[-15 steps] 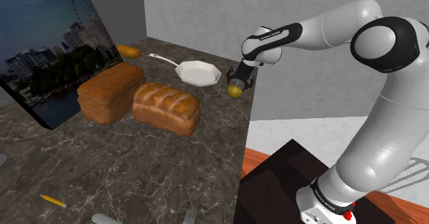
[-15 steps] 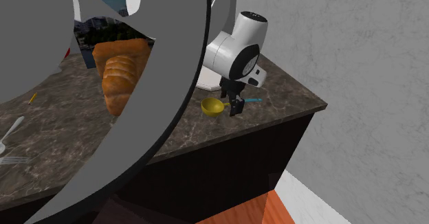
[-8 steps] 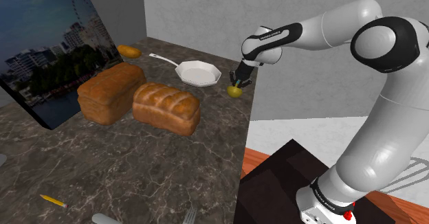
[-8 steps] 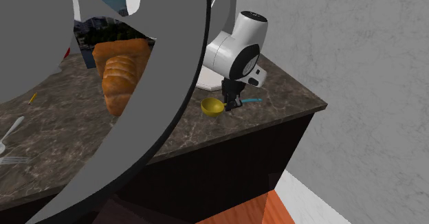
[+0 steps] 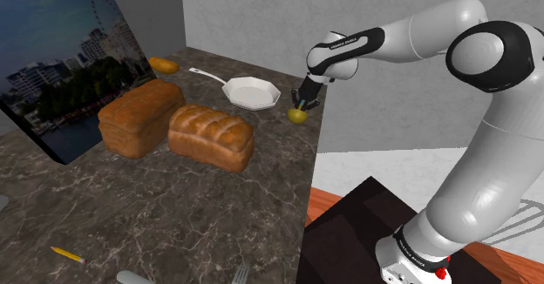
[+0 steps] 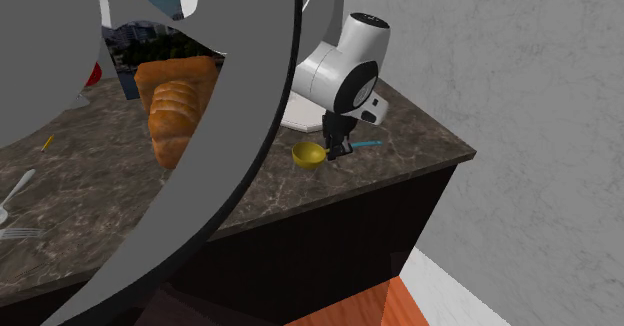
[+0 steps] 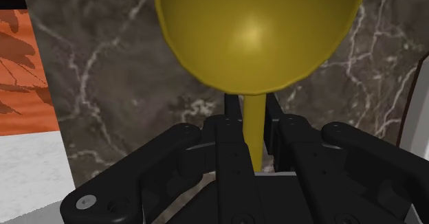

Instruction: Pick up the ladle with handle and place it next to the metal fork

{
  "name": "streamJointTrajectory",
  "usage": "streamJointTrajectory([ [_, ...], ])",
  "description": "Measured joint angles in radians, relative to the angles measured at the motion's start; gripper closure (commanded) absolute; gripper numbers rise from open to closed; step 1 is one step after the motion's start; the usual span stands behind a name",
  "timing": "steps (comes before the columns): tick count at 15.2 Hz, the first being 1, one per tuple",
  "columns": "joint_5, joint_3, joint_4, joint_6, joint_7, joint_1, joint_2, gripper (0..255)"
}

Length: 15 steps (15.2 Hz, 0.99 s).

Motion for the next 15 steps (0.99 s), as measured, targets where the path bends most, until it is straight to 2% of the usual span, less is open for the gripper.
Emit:
streamJointTrajectory([
  [15, -0.025, -0.006, 0.091, -0.177, 0.041, -0.001, -0.089, 255],
])
